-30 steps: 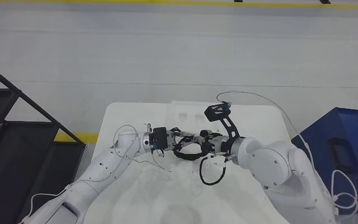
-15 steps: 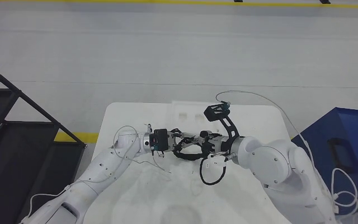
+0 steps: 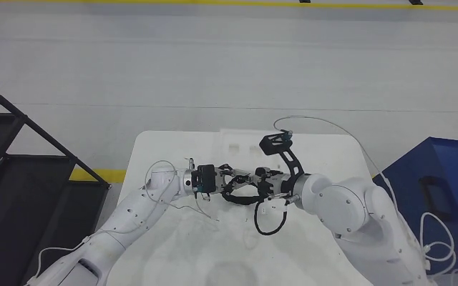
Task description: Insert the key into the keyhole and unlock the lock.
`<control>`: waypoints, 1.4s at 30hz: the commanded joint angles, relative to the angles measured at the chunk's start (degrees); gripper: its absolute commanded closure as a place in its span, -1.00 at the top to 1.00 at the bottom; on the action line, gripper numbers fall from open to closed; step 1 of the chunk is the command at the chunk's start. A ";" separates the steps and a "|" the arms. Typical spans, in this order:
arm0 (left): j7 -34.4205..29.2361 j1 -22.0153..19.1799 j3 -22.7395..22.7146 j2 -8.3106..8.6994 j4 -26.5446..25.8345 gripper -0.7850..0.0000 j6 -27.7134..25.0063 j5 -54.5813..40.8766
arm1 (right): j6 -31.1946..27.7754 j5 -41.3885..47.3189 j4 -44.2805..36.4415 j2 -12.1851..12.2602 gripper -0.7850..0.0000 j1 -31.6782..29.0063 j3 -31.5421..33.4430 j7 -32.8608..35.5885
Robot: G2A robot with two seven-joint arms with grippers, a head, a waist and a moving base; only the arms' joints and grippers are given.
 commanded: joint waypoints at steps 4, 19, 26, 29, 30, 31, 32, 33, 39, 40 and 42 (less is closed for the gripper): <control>-0.07 -0.01 0.00 -0.02 -0.01 -1.00 -0.01 -0.05 | 0.03 -0.04 0.04 0.05 -1.00 0.14 -0.04 0.16; 0.10 -0.21 0.22 -0.10 -0.06 -1.00 0.00 0.25 | -0.03 0.42 1.54 -0.07 -1.00 1.38 -1.08 -0.42; 0.31 -0.38 0.32 -0.30 0.76 -1.00 -0.46 -0.91 | 0.29 0.27 2.17 -0.18 -1.00 1.62 -1.95 -1.09; 0.38 -0.47 0.34 -0.38 1.07 -1.00 -0.64 -1.38 | 0.75 0.31 2.12 -0.21 -0.58 1.54 -1.81 -1.82; 0.40 -0.48 0.35 -0.41 1.20 -1.00 -0.81 -1.61 | 0.79 0.29 2.05 -0.21 0.56 1.53 -1.69 -2.12; 0.40 -0.52 0.36 -0.44 1.29 -1.00 -0.95 -1.80 | 0.87 0.47 1.90 -0.22 1.00 1.48 -1.48 -2.64; 0.41 -0.53 0.38 -0.47 1.40 -1.00 -1.13 -2.05 | 0.84 0.69 1.85 -0.22 1.00 1.40 -1.28 -3.05; 0.42 -0.52 0.39 -0.51 1.50 -1.00 -1.36 -2.38 | 0.70 0.83 1.80 -0.21 1.00 1.36 -1.13 -3.27; -0.19 -0.43 0.54 -0.78 2.02 -1.00 -3.28 -4.87 | -1.98 2.69 2.04 -0.24 1.00 1.29 -0.07 -6.33; -0.31 -0.37 0.54 -0.85 2.09 -1.00 -3.75 -5.60 | -2.74 3.13 2.15 -0.26 1.00 1.34 0.11 -7.09; -0.86 -0.34 0.48 -0.97 2.32 -1.00 -4.64 -6.94 | -5.79 5.09 2.18 -0.32 1.00 1.45 0.60 -9.13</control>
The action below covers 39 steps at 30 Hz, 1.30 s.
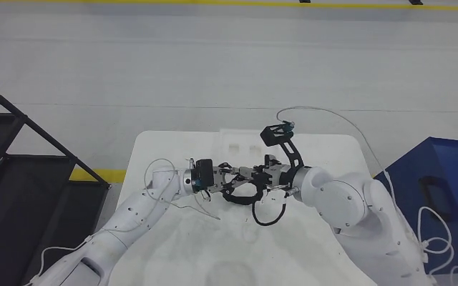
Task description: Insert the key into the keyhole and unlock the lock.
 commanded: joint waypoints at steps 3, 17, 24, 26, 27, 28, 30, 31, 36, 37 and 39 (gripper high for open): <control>-2.04 0.19 -0.20 -0.30 0.89 -1.00 -3.95 -4.71 | -10.35 2.42 0.30 0.23 1.00 0.32 1.60 -3.79; -23.68 -2.27 -0.86 -0.62 0.67 -1.00 -17.78 -24.83 | -47.81 6.68 2.36 3.42 1.00 -6.20 12.66 -6.10; -32.54 -4.46 1.62 0.43 -1.27 -1.00 -17.78 -37.44 | -49.48 8.01 2.59 3.79 1.00 -7.40 14.54 -6.29; -35.03 -5.03 2.42 0.72 -1.79 -1.00 -17.78 -40.26 | -49.48 8.01 2.59 3.79 1.00 -7.40 14.54 -6.29; -36.16 -5.31 2.79 0.85 -2.07 -1.00 -17.78 -41.61 | -49.48 8.01 2.59 3.79 1.00 -7.40 14.54 -6.29; -37.31 -5.55 3.16 0.97 -2.25 -1.00 -17.78 -42.77 | -49.48 8.01 2.59 3.79 1.00 -7.40 14.54 -6.29; -39.31 -6.07 3.76 1.18 -2.45 -1.00 -17.78 -45.06 | -49.48 8.01 2.59 3.79 1.00 -7.40 14.54 -6.29; -40.18 -6.35 4.01 1.26 -2.54 -1.00 -17.78 -46.01 | -49.64 7.66 2.45 3.81 1.00 -7.51 14.43 -6.67; -42.89 -7.96 5.03 1.62 -3.16 -1.00 -17.78 -48.42 | -60.79 0.16 2.66 4.60 1.00 -4.11 13.04 -3.25; -42.96 -8.13 5.10 1.67 -3.08 -1.00 -17.78 -48.62 | -62.27 -2.45 2.97 4.79 1.00 -3.36 13.31 -2.70; -43.13 -8.39 5.40 1.74 -3.01 -1.00 -17.78 -48.87 | -64.53 -4.66 2.90 4.96 1.00 -2.70 13.29 -4.26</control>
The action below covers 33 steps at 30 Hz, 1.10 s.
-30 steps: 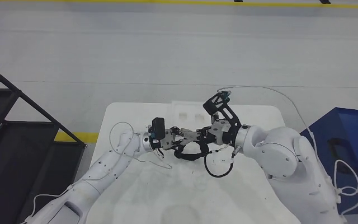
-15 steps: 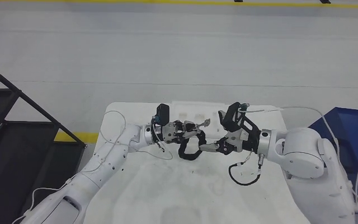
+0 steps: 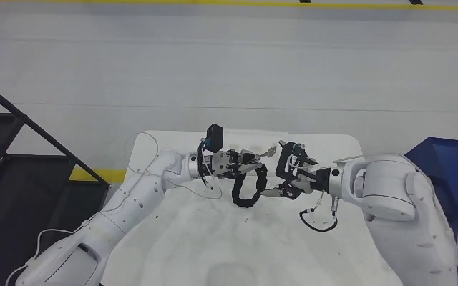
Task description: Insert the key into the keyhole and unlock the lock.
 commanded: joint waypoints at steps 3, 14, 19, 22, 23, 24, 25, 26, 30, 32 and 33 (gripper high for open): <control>-0.30 -0.53 0.75 0.07 0.14 -1.00 0.00 -0.20 | -2.95 -4.49 -0.58 0.24 1.00 0.41 0.32 -5.47; 1.64 -1.16 0.92 -0.39 0.52 -1.00 0.00 1.47 | -1.23 -7.68 -1.39 0.78 1.00 -0.33 -2.16 -8.32; 2.54 -0.89 0.85 -0.71 0.68 -1.00 0.00 2.49 | -2.05 -6.93 -0.70 0.95 1.00 1.03 -4.34 -8.08; 2.73 -0.96 0.78 -0.90 0.81 -1.00 0.00 3.08 | -2.01 -6.19 -0.45 1.03 1.00 2.24 -5.79 -7.01; 2.78 -1.02 0.76 -0.98 0.84 -1.00 0.00 3.18 | -1.69 -6.02 -0.50 1.06 1.00 2.53 -6.06 -6.85; 2.76 -1.07 0.74 -1.02 0.87 -1.00 0.00 3.27 | -1.56 -5.96 -0.57 1.08 1.00 2.71 -6.23 -6.73; 2.60 -1.18 0.78 -1.09 0.84 -1.00 0.00 3.56 | -1.39 -6.26 -0.58 1.15 1.00 2.99 -6.44 -6.19; 2.31 -1.32 0.89 -1.17 0.78 -1.00 0.00 3.99 | -0.91 -6.69 -0.54 1.24 1.00 3.29 -6.86 -4.97; 2.06 -1.50 0.90 -1.35 0.89 -1.00 0.00 4.64 | 0.45 -6.51 -0.57 1.49 1.00 4.31 -7.76 -2.20; 2.01 -1.45 0.86 -1.38 0.90 -1.00 0.00 4.97 | 0.44 -6.04 -0.65 1.59 1.00 4.71 -8.08 -1.45; 1.88 -1.42 0.88 -1.38 0.79 -1.00 0.00 5.39 | 0.10 -5.70 -0.54 1.69 1.00 5.06 -8.34 -0.96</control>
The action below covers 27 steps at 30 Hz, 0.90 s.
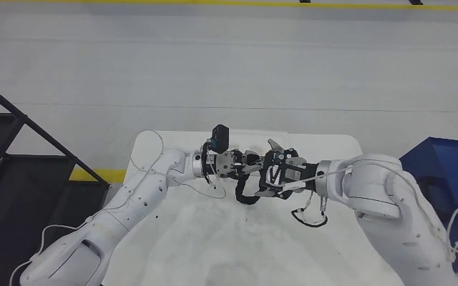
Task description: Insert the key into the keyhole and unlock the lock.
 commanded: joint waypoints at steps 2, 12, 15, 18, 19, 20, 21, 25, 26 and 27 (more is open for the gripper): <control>-0.23 0.03 0.03 0.03 -0.26 -1.00 0.00 0.93 | -0.85 0.59 0.37 0.19 1.00 0.79 -0.69 1.27; 0.41 0.06 0.03 0.17 -1.06 -1.00 0.00 3.05 | 1.14 0.95 1.35 1.28 1.00 3.55 -4.30 3.26; 0.64 0.10 -0.06 0.27 -1.05 -1.00 0.00 3.46 | 1.41 1.15 0.86 1.80 1.00 3.67 -3.57 3.53; 0.85 0.22 -0.06 0.47 -1.09 -1.00 0.00 3.80 | -0.25 0.58 0.15 2.51 1.00 3.61 -2.56 1.87; 1.01 0.24 -0.03 0.61 -1.25 -1.00 0.00 3.84 | -1.54 -0.49 0.06 2.95 1.00 3.68 -2.26 0.58; 1.00 0.21 0.02 0.69 -1.37 -1.00 0.00 3.98 | -2.22 -1.12 0.10 3.19 1.00 3.67 -2.21 -0.09; 1.08 0.19 0.12 0.83 -1.53 -1.00 0.00 4.08 | -3.32 -1.99 0.20 3.56 1.00 3.67 -2.25 -1.19; 0.99 -0.14 1.14 1.43 -2.39 -1.00 0.00 4.27 | -6.85 -4.93 0.57 5.10 1.00 3.69 -2.76 -4.73; 1.01 -0.20 1.32 1.51 -2.52 -1.00 0.00 4.24 | -7.20 -5.36 0.54 5.31 0.72 3.70 -2.86 -5.08; 1.06 -0.31 1.62 1.64 -2.74 -1.00 0.00 4.17 | -7.58 -5.98 0.42 5.61 0.32 3.67 -3.06 -5.46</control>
